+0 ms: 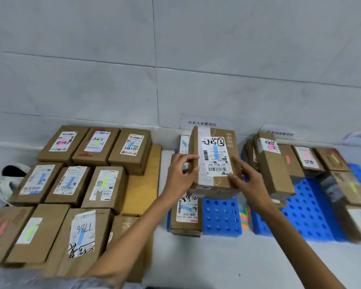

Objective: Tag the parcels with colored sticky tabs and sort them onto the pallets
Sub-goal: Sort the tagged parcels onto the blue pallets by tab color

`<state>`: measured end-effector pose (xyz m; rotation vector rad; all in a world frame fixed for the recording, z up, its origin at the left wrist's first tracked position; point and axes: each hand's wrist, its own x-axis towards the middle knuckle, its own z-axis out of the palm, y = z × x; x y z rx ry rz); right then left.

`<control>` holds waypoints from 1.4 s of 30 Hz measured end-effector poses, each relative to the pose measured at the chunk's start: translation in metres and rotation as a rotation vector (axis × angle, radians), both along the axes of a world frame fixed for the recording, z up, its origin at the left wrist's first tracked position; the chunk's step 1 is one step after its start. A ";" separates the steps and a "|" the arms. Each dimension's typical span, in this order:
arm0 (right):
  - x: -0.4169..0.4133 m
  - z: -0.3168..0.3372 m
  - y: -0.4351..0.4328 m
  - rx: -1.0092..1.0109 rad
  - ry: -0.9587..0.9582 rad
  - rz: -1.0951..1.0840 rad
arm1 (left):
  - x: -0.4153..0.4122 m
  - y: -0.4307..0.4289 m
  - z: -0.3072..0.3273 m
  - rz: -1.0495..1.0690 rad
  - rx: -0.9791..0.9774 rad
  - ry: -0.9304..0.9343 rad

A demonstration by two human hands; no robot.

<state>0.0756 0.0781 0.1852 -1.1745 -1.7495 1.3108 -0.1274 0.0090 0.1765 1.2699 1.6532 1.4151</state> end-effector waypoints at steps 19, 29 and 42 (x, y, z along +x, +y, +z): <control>0.127 -0.104 -0.061 -0.231 -0.248 0.008 | 0.095 -0.036 -0.100 -0.297 -0.398 0.232; 0.099 -0.153 -0.051 -0.015 -0.480 0.216 | 0.082 -0.035 -0.138 -0.181 -0.683 0.647; 0.104 -0.146 -0.038 0.136 -0.798 0.275 | 0.074 -0.027 -0.133 -0.107 -0.530 0.630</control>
